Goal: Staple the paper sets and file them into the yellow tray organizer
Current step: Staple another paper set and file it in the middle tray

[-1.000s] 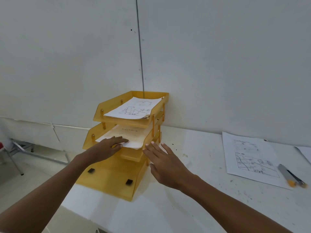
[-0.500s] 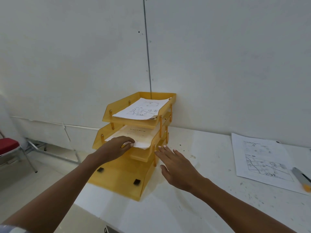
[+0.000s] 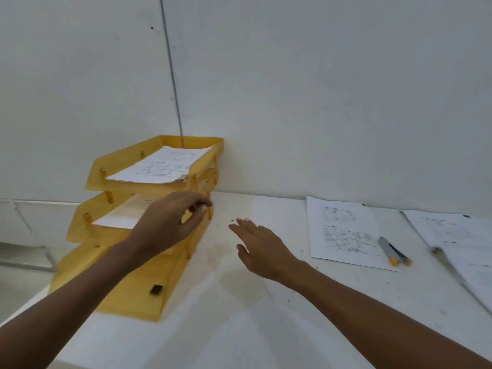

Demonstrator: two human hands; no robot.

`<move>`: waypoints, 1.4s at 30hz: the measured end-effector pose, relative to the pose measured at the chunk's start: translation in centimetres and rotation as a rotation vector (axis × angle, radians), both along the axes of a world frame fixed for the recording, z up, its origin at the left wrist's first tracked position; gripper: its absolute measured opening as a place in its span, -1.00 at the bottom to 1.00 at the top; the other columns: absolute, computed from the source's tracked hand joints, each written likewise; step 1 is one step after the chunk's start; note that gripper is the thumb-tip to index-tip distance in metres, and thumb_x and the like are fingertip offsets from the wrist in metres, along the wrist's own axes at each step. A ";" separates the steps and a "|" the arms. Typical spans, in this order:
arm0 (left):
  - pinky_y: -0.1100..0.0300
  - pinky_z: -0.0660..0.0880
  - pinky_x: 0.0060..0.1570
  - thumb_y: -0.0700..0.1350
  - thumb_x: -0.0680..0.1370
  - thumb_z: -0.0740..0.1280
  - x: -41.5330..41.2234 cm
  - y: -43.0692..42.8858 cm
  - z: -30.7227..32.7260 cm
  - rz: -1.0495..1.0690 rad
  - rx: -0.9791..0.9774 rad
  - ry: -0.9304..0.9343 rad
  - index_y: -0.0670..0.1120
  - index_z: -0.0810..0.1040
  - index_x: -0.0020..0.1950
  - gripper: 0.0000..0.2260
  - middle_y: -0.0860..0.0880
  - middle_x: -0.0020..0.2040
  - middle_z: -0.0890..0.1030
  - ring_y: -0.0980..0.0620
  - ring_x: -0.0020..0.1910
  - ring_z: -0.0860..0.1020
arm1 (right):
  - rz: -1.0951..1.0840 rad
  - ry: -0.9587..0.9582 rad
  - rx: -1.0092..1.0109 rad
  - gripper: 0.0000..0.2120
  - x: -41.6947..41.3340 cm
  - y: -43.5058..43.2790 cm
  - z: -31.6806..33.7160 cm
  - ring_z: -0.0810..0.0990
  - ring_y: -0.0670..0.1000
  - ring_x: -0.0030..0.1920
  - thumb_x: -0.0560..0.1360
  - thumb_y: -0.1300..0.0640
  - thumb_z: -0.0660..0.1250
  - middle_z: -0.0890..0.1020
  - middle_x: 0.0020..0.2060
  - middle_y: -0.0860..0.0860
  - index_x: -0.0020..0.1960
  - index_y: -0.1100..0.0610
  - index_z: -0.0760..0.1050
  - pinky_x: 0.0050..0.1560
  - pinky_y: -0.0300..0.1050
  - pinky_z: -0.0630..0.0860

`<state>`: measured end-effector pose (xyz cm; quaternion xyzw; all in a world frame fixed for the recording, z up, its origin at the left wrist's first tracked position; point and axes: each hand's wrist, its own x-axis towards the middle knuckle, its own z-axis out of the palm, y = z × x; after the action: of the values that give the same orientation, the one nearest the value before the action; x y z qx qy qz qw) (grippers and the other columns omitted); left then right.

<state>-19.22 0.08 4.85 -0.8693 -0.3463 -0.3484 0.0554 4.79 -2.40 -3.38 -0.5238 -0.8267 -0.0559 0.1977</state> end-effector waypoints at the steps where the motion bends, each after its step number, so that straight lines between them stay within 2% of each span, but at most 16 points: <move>1: 0.26 0.54 -0.18 0.06 0.62 0.19 1.8 0.1 -0.2 -0.028 -0.022 -0.002 0.00 0.65 0.14 -0.72 0.15 -0.01 0.67 0.19 -0.11 0.58 | -0.042 0.012 -0.023 -0.51 1.3 -0.2 0.0 0.31 0.17 0.51 0.59 0.15 0.21 0.35 0.50 0.16 0.51 0.16 0.30 0.37 0.13 0.40; 4: 0.33 0.51 -0.14 -0.07 0.64 0.28 7.4 0.4 -1.5 -0.086 -0.170 -0.054 0.01 0.64 0.15 -0.83 0.17 -0.03 0.66 0.24 -0.11 0.58 | -0.168 0.002 -0.081 -0.50 5.3 -0.9 -0.1 0.30 0.13 0.50 0.62 0.11 0.17 0.31 0.53 0.12 0.54 0.11 0.23 0.39 0.08 0.35; 9: 0.32 0.52 -0.09 -0.12 0.63 0.31 16.8 1.5 -5.3 -0.106 -0.552 -0.136 0.01 0.63 0.15 -0.84 0.09 -0.02 0.69 0.11 -0.08 0.64 | -0.473 0.061 -0.187 -0.53 13.6 -2.7 -0.5 0.40 0.09 0.42 0.64 0.08 0.13 0.40 0.47 0.04 0.54 0.09 0.24 0.40 0.04 0.33; 13: 0.21 0.53 0.04 -0.11 0.65 0.29 22.9 3.1 -8.3 -0.091 -0.778 -0.097 -0.06 0.63 0.23 -0.80 -0.02 0.12 0.67 0.01 0.03 0.62 | -0.778 0.084 -0.193 -0.61 21.0 -3.4 -1.4 0.48 0.12 0.29 0.60 0.07 0.14 0.53 0.31 0.06 0.41 0.12 0.34 0.29 0.08 0.36; 16: 0.25 0.39 0.19 -0.01 0.65 0.30 26.0 3.7 -10.3 -0.073 -0.773 0.030 -0.01 0.56 0.38 -0.69 -0.01 0.30 0.59 -0.01 0.25 0.56 | -0.942 0.058 -0.234 -0.65 24.9 -4.2 -2.4 0.51 0.13 0.21 0.60 -0.02 0.13 0.55 0.21 0.06 0.32 0.11 0.35 0.20 0.08 0.39; 18: 0.14 0.37 0.33 0.13 0.63 0.31 27.4 3.9 -11.7 -0.050 -0.701 0.145 0.09 0.51 0.45 -0.61 0.03 0.39 0.54 -0.04 0.37 0.47 | -0.963 0.090 -0.269 -0.63 26.6 -4.7 -3.2 0.54 0.13 0.19 0.61 -0.08 0.14 0.55 0.19 0.06 0.33 0.09 0.35 0.17 0.05 0.42; 20: 0.08 0.37 0.33 0.21 0.59 0.30 28.2 3.8 -12.5 0.003 -0.602 0.221 0.15 0.54 0.41 -0.60 0.09 0.39 0.54 -0.06 0.37 0.42 | -0.947 0.047 -0.236 -0.68 27.7 -4.8 -3.9 0.54 0.11 0.13 0.62 -0.07 0.15 0.57 0.11 0.03 0.28 0.08 0.38 0.06 -0.01 0.44; 23: 0.10 0.34 0.28 0.24 0.58 0.30 28.4 3.5 -12.8 0.039 -0.559 0.211 0.19 0.57 0.36 -0.62 0.14 0.35 0.53 -0.01 0.38 0.39 | -0.936 0.002 -0.132 -0.79 29.1 -4.6 -4.5 0.53 0.08 0.01 0.60 0.11 0.17 0.59 -0.01 -0.01 0.19 0.09 0.46 -0.14 -0.10 0.36; 25: 0.10 0.34 0.29 0.24 0.58 0.30 28.6 3.5 -12.9 0.034 -0.549 0.217 0.19 0.56 0.37 -0.62 0.15 0.36 0.52 0.00 0.39 0.39 | -0.965 0.013 -0.113 -0.79 30.1 -4.2 -4.6 0.52 0.08 -0.01 0.56 0.20 0.18 0.59 -0.04 -0.01 0.17 0.10 0.47 -0.17 -0.11 0.31; 30: 0.09 0.34 0.30 0.25 0.58 0.30 28.9 3.8 -13.1 0.035 -0.559 0.231 0.20 0.54 0.37 -0.61 0.16 0.35 0.52 0.00 0.38 0.38 | -1.100 -0.068 -0.126 -0.77 31.8 -3.6 -4.6 0.57 0.20 -0.09 0.47 0.27 0.27 0.62 -0.11 0.10 0.11 0.18 0.54 -0.10 0.02 0.45; 32: 0.10 0.37 0.27 0.25 0.57 0.31 28.9 4.2 -12.8 0.031 -0.577 0.266 0.20 0.55 0.35 -0.62 0.15 0.32 0.52 0.00 0.35 0.39 | -1.117 -0.087 -0.081 -0.79 31.8 -2.9 -5.0 0.56 0.23 -0.22 0.33 0.30 0.39 0.61 -0.24 0.17 -0.03 0.24 0.59 -0.19 0.07 0.46; 34: 0.10 0.43 0.22 0.23 0.56 0.33 29.1 5.0 -12.1 0.009 -0.630 0.298 0.20 0.59 0.27 -0.69 0.11 0.22 0.53 0.03 0.24 0.42 | -1.074 -0.104 0.002 -0.75 31.7 -2.0 -4.7 0.56 0.23 -0.24 0.22 0.28 0.47 0.61 -0.27 0.17 -0.09 0.23 0.62 -0.24 0.07 0.47; 36: 0.08 0.52 0.15 0.16 0.57 0.36 29.5 6.3 -11.2 -0.022 -0.709 0.257 0.16 0.64 0.10 -0.82 0.08 0.10 0.58 0.05 0.09 0.50 | -0.951 -0.125 0.030 -0.78 31.6 -0.8 -4.1 0.57 0.20 -0.17 0.27 0.23 0.48 0.65 -0.24 0.09 -0.08 0.17 0.65 -0.19 0.06 0.48; 38: 0.12 0.54 0.04 0.06 0.59 0.35 30.2 7.9 -10.4 -0.027 -0.779 0.151 0.07 0.64 0.03 -0.88 0.04 0.02 0.63 0.05 -0.01 0.58 | -0.845 -0.118 -0.020 -0.83 31.4 0.1 -3.9 0.58 0.14 -0.05 0.44 0.14 0.40 0.67 -0.14 0.04 0.01 0.11 0.65 -0.07 0.03 0.47; 40: 0.17 0.49 -0.04 -0.02 0.62 0.33 31.3 9.5 -10.2 0.015 -0.827 0.049 -0.03 0.62 0.08 -0.86 0.01 0.03 0.65 0.05 -0.05 0.58 | -0.789 -0.143 -0.087 -0.77 31.3 0.8 -4.1 0.55 0.10 0.07 0.59 0.03 0.23 0.64 0.01 0.02 0.14 0.05 0.59 0.05 0.00 0.42; 42: 0.19 0.44 0.00 -0.06 0.63 0.31 32.5 11.6 -10.3 0.060 -0.850 -0.014 -0.11 0.58 0.21 -0.80 -0.06 0.15 0.63 0.02 0.05 0.55 | -0.769 -0.138 -0.128 -0.74 31.5 1.4 -4.3 0.54 0.06 0.11 0.63 -0.03 0.16 0.60 0.08 -0.01 0.21 0.00 0.54 0.07 -0.06 0.40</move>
<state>13.28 11.68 -5.41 -0.8020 -0.4846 -0.1787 -0.3002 36.28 -1.03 -7.69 -0.8015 -0.5834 -0.1091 0.0734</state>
